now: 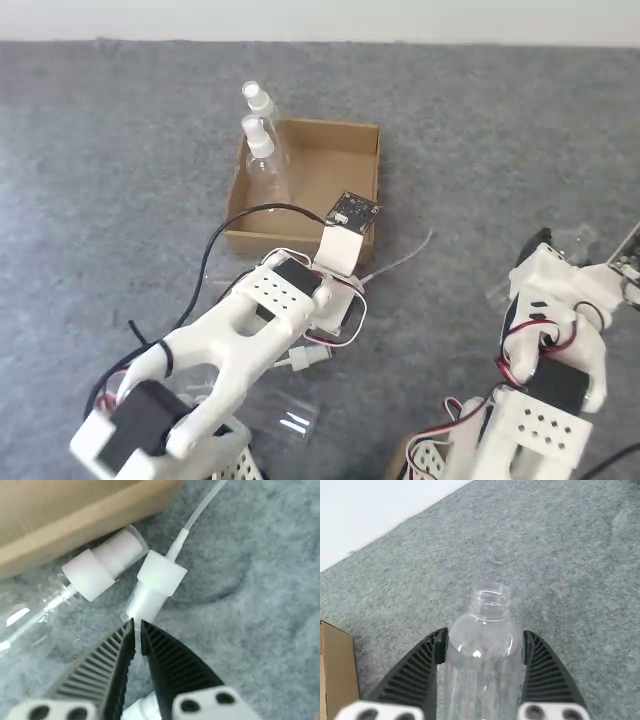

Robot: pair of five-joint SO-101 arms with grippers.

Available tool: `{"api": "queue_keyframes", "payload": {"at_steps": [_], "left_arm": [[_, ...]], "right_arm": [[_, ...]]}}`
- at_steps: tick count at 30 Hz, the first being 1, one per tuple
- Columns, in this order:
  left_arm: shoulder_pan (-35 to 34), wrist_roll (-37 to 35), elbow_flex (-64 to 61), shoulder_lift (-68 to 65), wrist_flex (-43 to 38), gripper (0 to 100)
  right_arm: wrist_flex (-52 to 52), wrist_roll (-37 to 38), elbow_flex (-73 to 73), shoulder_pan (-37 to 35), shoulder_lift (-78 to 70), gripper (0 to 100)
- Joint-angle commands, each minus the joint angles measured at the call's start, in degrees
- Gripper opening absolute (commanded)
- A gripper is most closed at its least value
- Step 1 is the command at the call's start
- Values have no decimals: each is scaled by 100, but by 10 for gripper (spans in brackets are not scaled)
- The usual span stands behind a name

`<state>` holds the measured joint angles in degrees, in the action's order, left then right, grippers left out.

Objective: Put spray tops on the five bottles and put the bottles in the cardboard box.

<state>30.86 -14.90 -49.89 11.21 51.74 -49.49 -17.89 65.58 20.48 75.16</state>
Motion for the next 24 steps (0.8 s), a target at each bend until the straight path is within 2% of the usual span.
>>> {"api": "queue_keyframes", "payload": {"at_steps": [1,4,9,14,21,24], "left_arm": [[-9,79,541,105,281,41],[-9,79,954,88,774,118],[-9,202,1059,44,844,204],[-18,730,1033,26,668,203],[-9,958,1393,-818,571,203],[-9,949,1771,-1257,765,202]], "right_arm": [[154,-9,-97,66,136,20],[154,-9,-97,66,127,20],[154,-9,-97,48,110,20],[154,-9,-97,48,110,20],[154,-9,-97,40,101,20],[154,-9,-97,40,101,20]]}}
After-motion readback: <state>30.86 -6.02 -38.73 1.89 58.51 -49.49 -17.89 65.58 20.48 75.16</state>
